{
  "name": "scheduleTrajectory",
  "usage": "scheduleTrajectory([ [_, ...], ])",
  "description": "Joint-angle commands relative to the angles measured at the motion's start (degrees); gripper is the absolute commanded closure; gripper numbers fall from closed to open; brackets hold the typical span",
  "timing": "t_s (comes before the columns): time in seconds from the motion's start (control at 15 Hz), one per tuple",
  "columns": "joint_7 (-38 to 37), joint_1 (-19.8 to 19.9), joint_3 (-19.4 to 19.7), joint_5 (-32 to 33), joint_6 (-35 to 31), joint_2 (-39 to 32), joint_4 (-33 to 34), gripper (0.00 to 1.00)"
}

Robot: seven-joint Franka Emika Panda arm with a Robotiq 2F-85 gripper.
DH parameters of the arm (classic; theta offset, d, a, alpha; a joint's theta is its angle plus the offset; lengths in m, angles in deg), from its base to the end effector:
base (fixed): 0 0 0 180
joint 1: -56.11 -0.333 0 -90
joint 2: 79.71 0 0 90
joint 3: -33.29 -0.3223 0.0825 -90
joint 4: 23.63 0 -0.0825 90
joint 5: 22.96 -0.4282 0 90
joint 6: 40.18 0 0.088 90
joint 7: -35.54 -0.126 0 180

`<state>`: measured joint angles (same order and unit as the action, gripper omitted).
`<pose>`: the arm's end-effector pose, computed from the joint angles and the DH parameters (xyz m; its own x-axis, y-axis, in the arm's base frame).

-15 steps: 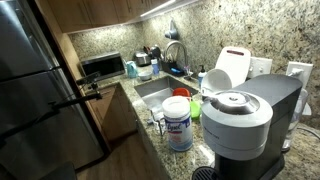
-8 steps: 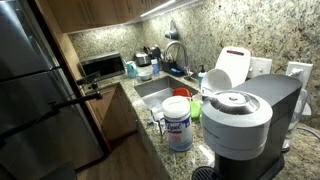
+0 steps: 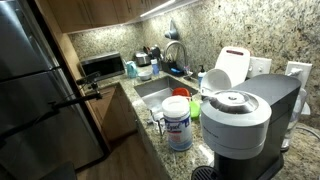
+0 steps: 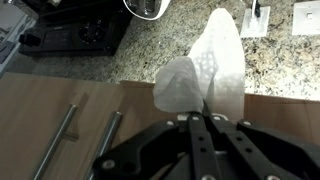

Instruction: Remove a wipe from the container

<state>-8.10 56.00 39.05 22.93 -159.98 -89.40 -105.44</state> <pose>0.6959 -0.1096 0.6601 0.6233 -0.2715 0.7333 -0.6610 -0.6840 0.3086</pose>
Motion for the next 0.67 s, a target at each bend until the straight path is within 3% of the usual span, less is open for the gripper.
scheduleTrajectory([
  [0.0, -3.98, -1.69, -0.35, 5.18, -1.96, 1.74, -0.09, 0.99],
  [0.27, -6.46, -3.8, -1.51, 10.39, -3.88, 2.7, 0.49, 0.99],
  [0.6, -6.08, -5.43, -2.67, 10.44, -6.91, 1.78, 1.64, 0.99],
])
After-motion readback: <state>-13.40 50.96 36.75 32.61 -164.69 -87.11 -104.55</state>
